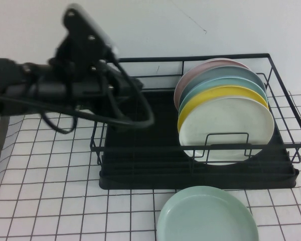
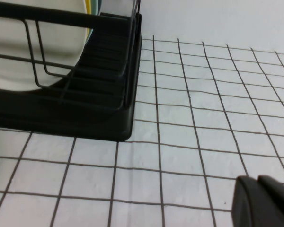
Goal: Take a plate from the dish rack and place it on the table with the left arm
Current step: Grasp the plate from the shelf
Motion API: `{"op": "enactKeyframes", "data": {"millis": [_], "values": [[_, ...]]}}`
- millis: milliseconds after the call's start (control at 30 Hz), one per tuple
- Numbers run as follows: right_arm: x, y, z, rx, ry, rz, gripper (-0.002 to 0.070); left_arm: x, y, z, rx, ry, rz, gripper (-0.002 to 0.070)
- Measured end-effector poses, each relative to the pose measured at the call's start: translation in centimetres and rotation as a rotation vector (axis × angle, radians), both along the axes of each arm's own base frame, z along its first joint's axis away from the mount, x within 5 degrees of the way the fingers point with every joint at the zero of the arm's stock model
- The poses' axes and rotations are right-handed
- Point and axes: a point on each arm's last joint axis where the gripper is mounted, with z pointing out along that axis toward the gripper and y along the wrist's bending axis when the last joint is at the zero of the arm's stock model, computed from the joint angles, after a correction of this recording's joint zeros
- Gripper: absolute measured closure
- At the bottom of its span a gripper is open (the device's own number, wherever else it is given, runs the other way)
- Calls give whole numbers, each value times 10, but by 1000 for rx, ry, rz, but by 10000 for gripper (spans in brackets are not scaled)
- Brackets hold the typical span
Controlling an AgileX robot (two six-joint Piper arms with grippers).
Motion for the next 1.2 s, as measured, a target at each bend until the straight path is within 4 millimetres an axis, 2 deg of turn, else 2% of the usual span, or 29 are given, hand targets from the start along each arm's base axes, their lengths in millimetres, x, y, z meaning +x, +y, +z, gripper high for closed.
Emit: {"op": "enactKeyframes", "data": {"millis": [100, 233, 300, 500, 600, 733, 1000, 1133, 1200], "values": [[0, 0, 0, 0, 0, 0, 680, 19, -35, -17, 48, 5, -102, 678], [0, 0, 0, 0, 0, 0, 680, 35, -70, -36, 89, 22, -189, 653], [0, 0, 0, 0, 0, 0, 680, 39, -83, -46, 119, 28, -231, 598], [0, 0, 0, 0, 0, 0, 680, 52, -103, -60, 177, -31, -245, 342], [0, 0, 0, 0, 0, 0, 680, 57, -108, -65, 190, -63, -194, 309], [0, 0, 0, 0, 0, 0, 680, 63, -113, -75, 221, -96, -159, 354], [0, 0, 0, 0, 0, 0, 680, 74, -118, -99, 264, -99, -103, 594], [0, 0, 0, 0, 0, 0, 680, 75, -118, -97, 230, -80, -79, 623], [0, 0, 0, 0, 0, 0, 680, 73, -118, -89, 214, -95, -73, 627]]}}
